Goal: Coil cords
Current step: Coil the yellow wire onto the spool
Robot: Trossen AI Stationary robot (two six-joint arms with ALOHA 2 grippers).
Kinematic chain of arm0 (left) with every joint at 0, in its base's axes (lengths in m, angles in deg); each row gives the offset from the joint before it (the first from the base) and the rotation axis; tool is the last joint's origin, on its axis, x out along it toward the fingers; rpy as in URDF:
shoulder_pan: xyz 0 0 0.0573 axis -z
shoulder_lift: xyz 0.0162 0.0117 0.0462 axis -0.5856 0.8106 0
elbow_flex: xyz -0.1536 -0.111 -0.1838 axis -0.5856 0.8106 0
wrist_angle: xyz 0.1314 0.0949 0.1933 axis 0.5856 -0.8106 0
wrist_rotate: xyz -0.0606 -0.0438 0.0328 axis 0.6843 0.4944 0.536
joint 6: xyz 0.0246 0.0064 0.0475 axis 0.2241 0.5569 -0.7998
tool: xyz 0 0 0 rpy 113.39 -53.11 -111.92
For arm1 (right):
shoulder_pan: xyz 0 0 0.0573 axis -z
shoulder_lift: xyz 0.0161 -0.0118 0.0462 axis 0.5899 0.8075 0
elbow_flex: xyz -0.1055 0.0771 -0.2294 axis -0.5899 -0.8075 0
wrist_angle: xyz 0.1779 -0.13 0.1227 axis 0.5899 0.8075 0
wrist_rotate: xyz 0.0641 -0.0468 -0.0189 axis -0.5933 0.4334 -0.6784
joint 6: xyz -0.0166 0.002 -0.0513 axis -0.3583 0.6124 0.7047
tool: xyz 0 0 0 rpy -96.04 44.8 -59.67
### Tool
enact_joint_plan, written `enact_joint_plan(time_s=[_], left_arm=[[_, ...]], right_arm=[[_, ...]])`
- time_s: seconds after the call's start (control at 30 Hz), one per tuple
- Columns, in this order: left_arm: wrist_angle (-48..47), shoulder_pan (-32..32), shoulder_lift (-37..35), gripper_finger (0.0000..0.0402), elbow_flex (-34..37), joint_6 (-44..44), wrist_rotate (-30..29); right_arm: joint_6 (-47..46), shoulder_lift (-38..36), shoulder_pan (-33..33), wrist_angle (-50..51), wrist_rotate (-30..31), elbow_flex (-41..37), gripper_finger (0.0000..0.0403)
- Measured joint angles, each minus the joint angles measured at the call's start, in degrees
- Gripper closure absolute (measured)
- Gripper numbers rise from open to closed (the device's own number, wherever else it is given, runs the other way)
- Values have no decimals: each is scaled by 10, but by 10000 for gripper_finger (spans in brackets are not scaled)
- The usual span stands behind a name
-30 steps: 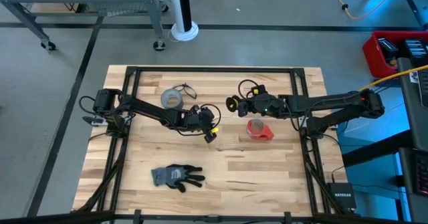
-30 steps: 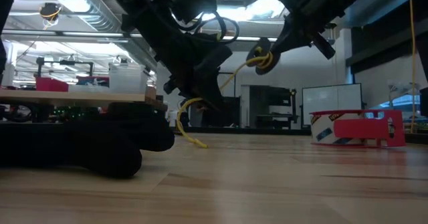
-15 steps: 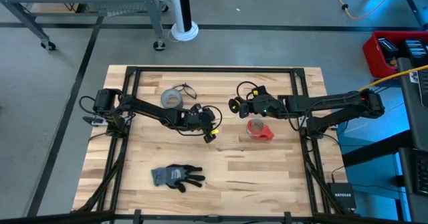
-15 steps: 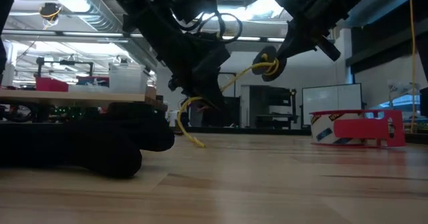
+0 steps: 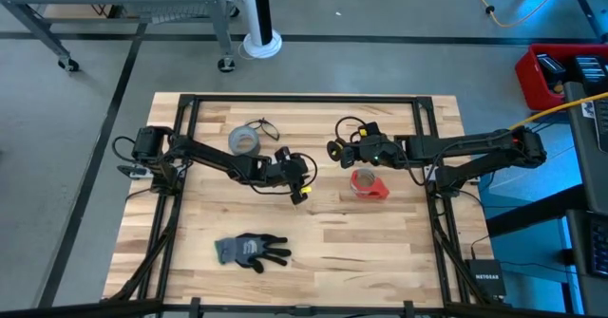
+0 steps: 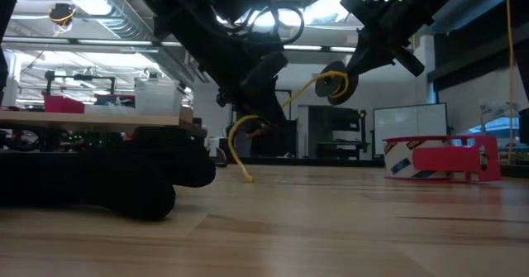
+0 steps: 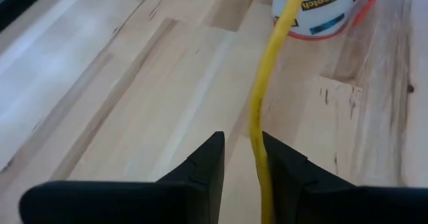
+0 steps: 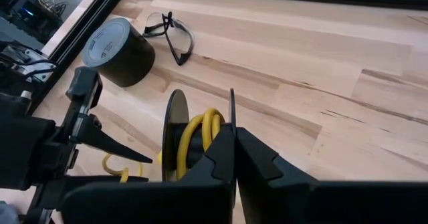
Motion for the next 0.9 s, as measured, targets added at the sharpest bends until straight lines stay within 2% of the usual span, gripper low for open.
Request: enact_joint_plan(time_s=[0.33,0.43,0.63,0.9], left_arm=[[0,0,0,328,0,-1,-10],[-2,0,0,342,0,4,-17],[-8,-2,0,395,0,-4,-17],[-29,-13,0,400,0,-8,-8]], right_arm=[[1,0,0,0,0,0,398],[-6,0,-1,0,0,0,398],[-15,0,-1,-5,-20,0,398],[-15,0,-1,-20,-20,0,398]])
